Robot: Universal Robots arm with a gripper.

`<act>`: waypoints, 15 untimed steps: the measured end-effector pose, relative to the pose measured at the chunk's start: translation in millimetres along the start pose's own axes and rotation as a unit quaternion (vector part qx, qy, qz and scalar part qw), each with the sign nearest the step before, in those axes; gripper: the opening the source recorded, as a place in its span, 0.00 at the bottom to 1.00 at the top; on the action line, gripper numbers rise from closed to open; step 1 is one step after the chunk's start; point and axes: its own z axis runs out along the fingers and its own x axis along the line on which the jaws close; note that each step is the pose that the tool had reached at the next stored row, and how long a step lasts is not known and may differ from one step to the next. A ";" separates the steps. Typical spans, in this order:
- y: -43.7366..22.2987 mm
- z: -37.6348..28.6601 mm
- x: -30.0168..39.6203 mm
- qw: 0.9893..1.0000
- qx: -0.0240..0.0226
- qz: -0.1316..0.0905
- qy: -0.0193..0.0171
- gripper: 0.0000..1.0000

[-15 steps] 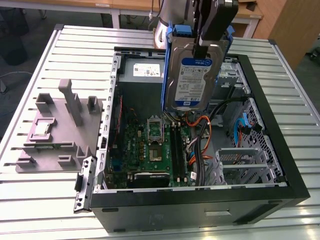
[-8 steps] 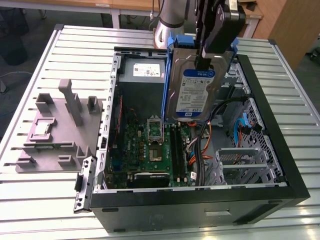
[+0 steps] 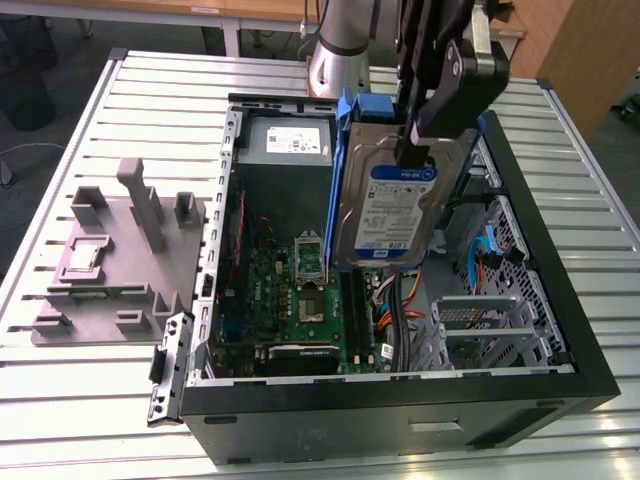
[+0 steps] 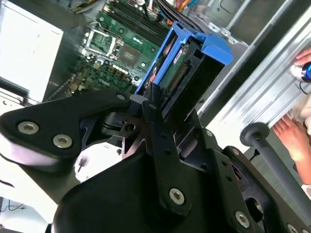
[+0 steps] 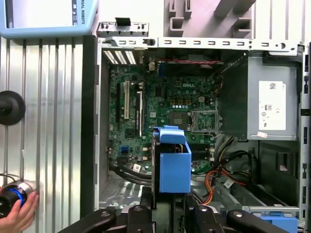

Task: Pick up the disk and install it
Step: 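Pick up the disk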

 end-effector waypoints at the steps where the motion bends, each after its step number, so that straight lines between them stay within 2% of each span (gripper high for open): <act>1: 0.0 0.1 3.1 1.000 0.000 0.000 0.000 0.35; 12: 0.0 0.1 36.1 1.000 0.000 0.001 0.000 0.35; 15: 0.1 0.1 40.0 1.000 0.000 0.001 0.000 0.35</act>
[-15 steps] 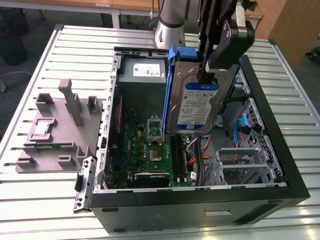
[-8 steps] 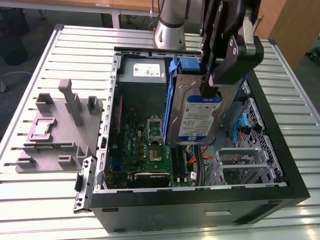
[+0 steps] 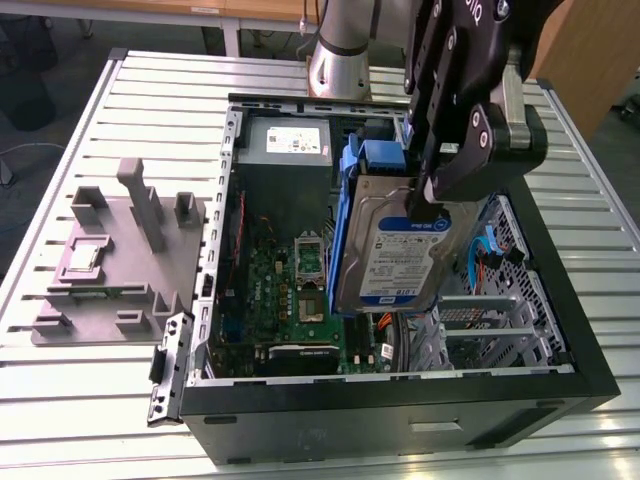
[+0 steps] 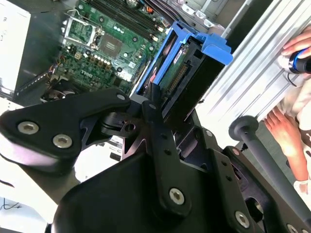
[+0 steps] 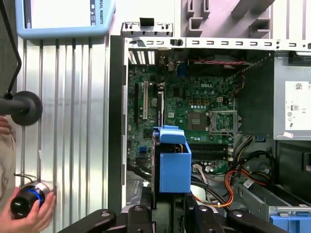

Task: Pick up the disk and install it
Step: 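Pick up the disk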

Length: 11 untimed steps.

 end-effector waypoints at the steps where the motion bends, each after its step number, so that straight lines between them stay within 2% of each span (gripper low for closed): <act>1: 0.0 0.0 0.0 1.000 0.000 0.000 0.000 0.35; 8: -0.1 0.0 0.1 1.000 0.000 0.000 0.000 0.35; 11: -2.2 0.0 0.2 1.000 0.000 0.000 0.000 0.35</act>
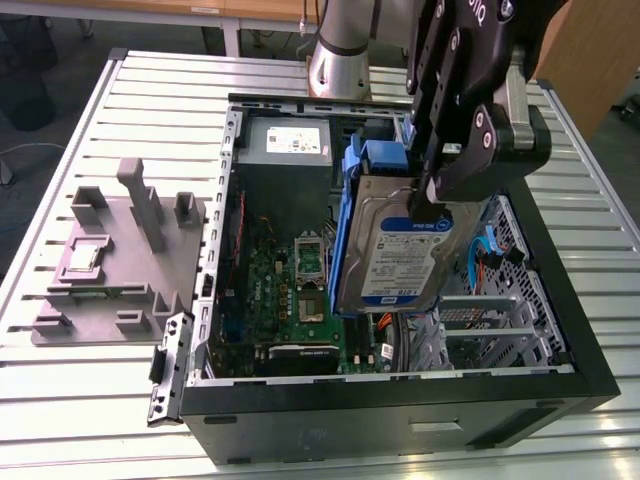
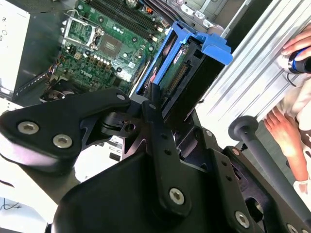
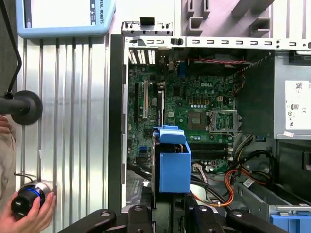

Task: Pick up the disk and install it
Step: 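Pick up the disk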

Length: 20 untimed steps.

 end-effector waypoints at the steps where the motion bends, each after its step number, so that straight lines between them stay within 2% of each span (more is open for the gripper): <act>1: -1.5 0.0 0.0 1.000 0.000 0.000 0.000 0.35; 12: -27.5 0.4 -0.1 1.000 0.000 0.000 0.000 0.35; 20: -52.0 1.1 -0.2 1.000 0.000 0.000 0.000 0.35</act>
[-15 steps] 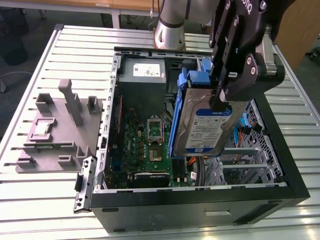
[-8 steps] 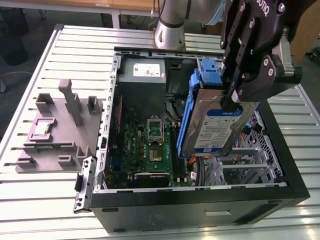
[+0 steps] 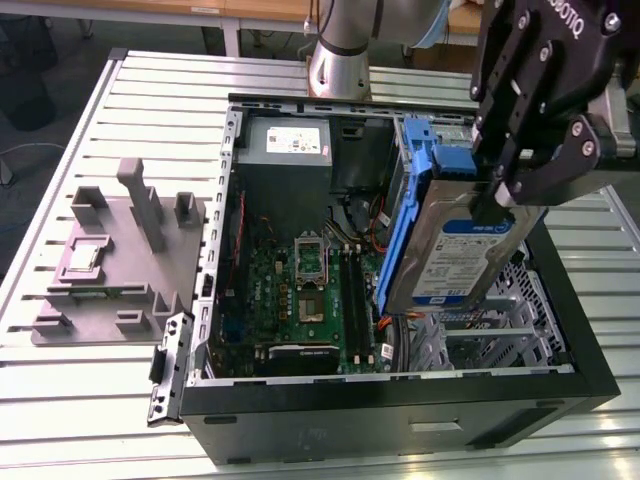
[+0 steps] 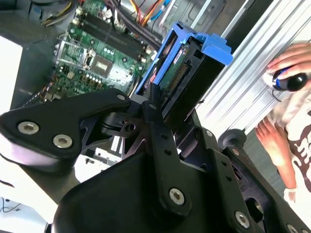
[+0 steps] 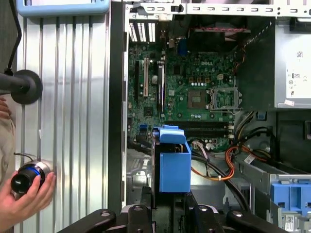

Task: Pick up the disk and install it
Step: 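Pick up the disk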

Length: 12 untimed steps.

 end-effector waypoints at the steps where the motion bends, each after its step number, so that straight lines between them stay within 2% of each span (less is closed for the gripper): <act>1: -3.4 0.1 0.0 1.000 0.000 0.000 0.000 0.35; 12: -39.0 1.5 -0.1 1.000 -0.001 0.000 0.000 0.35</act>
